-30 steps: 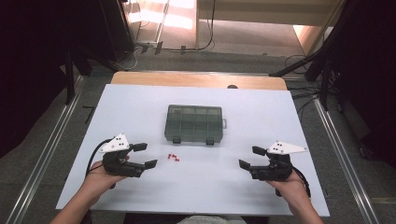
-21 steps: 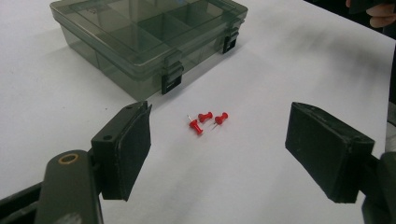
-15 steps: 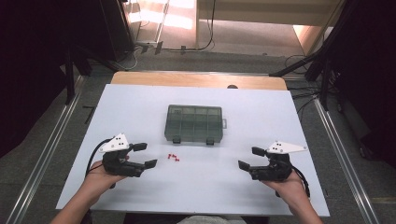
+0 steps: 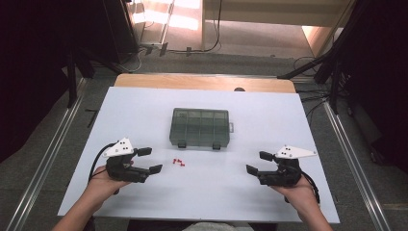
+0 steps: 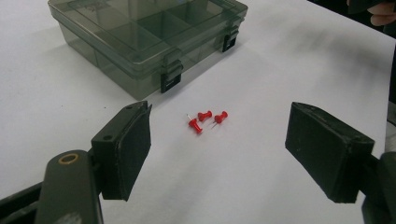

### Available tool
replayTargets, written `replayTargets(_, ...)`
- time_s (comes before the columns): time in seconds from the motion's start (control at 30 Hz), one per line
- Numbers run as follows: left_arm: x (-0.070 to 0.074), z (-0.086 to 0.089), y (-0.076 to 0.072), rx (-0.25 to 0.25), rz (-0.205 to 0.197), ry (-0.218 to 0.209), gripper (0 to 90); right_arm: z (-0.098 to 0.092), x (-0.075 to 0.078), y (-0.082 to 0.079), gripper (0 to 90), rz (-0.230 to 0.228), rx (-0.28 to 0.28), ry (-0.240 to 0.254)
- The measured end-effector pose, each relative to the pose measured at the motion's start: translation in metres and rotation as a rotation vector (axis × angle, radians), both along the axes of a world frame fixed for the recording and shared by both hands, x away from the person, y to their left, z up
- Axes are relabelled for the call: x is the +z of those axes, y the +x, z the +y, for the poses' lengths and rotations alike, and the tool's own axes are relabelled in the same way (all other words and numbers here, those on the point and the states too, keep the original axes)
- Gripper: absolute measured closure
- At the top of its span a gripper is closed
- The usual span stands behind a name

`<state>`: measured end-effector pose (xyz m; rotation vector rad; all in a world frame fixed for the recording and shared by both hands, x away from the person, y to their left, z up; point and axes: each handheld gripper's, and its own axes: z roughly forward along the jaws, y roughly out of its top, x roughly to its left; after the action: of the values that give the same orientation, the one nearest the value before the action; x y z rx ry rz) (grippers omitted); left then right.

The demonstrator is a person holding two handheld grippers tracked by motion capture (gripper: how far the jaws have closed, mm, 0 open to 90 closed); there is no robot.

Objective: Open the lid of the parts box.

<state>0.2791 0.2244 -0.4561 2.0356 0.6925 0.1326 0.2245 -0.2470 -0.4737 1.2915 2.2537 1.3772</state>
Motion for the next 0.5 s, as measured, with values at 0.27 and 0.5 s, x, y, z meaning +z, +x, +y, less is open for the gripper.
replayTargets(0.27,0.0,-0.0001,0.0009,0.003,0.005,-0.008,22.2,-0.0001,-0.0005,0.001,25.1,0.005,0.013,-0.007)
replayTargets(0.5,-0.0001,-0.0002,0.0005,0.005,0.004,-0.008,22.3,0.0012,-0.0014,0.003,24.8,0.01,0.007,-0.004)
